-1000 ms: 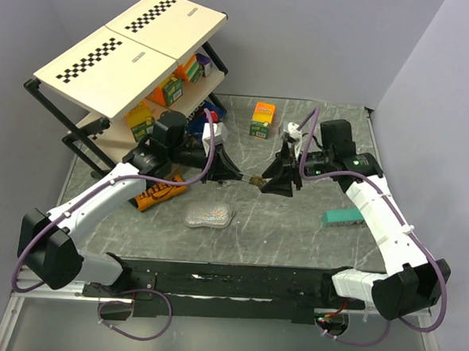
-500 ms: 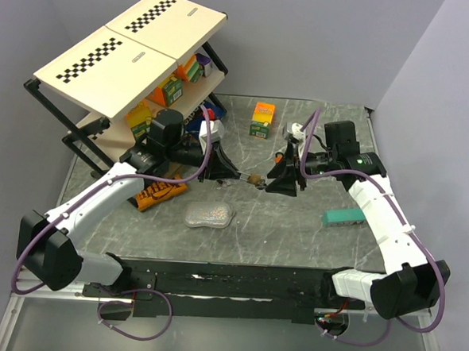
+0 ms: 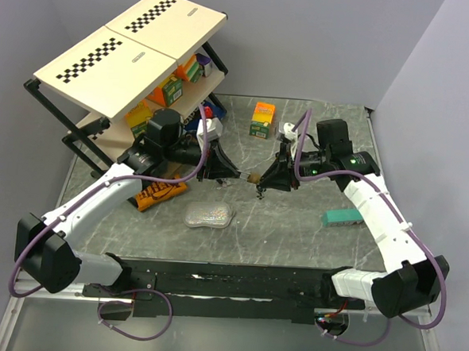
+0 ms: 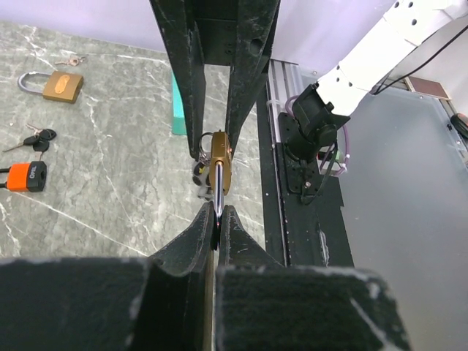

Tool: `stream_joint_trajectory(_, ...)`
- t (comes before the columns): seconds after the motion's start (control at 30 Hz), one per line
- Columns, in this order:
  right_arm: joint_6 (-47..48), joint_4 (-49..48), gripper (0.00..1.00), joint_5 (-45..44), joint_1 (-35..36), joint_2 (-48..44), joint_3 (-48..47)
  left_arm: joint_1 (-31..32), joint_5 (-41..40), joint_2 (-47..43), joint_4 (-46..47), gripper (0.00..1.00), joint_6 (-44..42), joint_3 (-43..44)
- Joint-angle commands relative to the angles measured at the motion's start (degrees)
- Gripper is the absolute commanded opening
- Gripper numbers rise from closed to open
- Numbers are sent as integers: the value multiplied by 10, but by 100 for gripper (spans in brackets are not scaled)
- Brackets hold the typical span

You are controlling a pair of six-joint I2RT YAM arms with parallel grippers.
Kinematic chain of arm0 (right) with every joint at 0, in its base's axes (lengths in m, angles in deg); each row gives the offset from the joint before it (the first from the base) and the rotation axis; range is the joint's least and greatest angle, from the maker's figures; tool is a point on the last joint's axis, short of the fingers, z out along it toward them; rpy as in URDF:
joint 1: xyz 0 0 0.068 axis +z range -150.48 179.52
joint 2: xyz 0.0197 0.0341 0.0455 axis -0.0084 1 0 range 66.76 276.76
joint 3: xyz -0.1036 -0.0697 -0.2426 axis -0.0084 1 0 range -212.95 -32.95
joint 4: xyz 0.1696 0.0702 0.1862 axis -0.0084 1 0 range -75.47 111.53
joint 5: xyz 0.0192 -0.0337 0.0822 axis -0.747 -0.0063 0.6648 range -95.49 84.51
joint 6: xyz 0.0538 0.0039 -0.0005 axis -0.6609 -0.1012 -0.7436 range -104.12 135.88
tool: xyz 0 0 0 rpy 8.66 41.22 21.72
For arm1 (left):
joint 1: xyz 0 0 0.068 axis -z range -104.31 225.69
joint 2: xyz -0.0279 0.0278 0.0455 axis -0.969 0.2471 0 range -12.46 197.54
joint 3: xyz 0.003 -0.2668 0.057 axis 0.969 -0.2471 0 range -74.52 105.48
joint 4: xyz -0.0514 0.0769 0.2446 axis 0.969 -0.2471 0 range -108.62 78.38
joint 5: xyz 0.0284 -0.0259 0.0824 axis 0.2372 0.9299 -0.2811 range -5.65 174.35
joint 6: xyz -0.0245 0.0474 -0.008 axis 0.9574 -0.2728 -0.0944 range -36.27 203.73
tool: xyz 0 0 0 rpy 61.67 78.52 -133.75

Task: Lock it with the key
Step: Lock the lock, then place the key at the center of the board.

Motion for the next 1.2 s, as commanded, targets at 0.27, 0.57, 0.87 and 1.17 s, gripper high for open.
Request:
stream_joint_trajectory(0.27, 58, 32, 2, 8, 0, -15, -9, -8, 20, -18, 36, 1, -2, 9)
stream_joint_trajectory(0.57, 154, 142, 0, 46, -55, -13, -25, -33, 45, -14, -1, 1, -20, 9)
stream_joint_trajectory(0.87, 236, 255, 0, 9, -175, 28, -68, -36, 19, -11, -35, 1, -75, 6)
stream_joint_trajectory(1.17, 254, 220, 0, -166, -392, 120, -82, -2, -42, 22, -64, 1, -105, 20)
